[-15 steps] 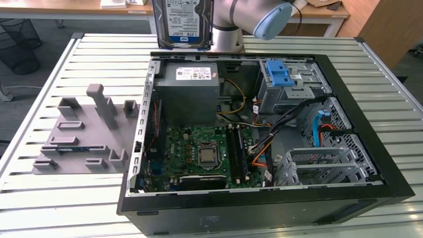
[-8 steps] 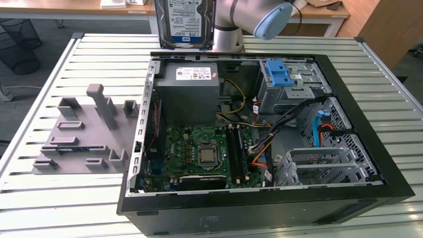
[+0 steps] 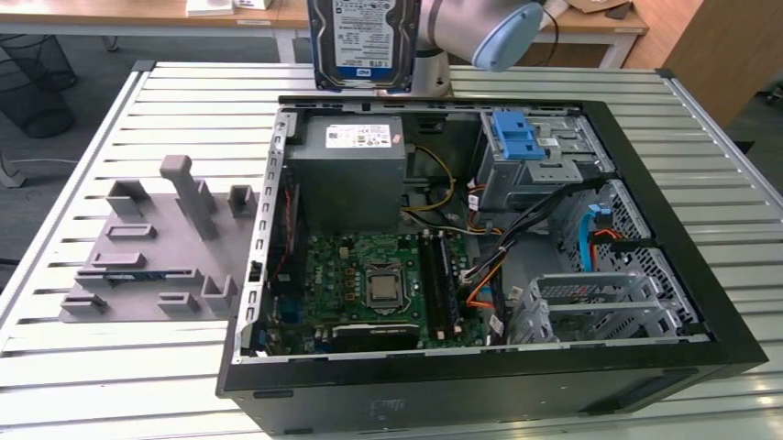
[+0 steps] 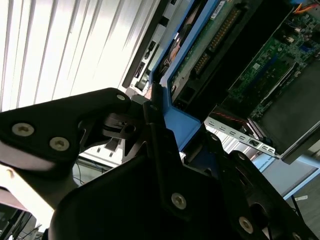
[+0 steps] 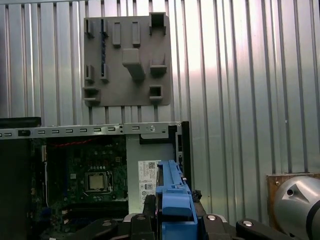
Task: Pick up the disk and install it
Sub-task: 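Pick up the disk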
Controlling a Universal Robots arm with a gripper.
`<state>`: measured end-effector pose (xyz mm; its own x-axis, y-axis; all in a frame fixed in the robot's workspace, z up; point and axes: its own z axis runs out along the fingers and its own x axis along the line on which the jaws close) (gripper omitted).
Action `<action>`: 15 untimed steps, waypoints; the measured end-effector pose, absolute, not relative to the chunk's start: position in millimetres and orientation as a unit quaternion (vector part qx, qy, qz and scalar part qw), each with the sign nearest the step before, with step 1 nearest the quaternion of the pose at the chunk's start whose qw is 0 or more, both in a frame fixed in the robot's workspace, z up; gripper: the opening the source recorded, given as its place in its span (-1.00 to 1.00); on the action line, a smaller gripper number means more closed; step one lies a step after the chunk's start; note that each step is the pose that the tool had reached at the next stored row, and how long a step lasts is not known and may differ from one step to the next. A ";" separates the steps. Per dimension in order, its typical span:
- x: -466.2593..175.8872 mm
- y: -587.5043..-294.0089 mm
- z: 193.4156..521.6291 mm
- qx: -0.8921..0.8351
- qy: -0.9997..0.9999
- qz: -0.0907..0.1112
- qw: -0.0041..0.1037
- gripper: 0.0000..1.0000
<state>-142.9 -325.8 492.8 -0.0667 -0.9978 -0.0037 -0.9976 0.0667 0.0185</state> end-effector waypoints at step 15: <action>-132.0 -325.8 492.8 0.683 -0.730 -0.008 0.005 -0.26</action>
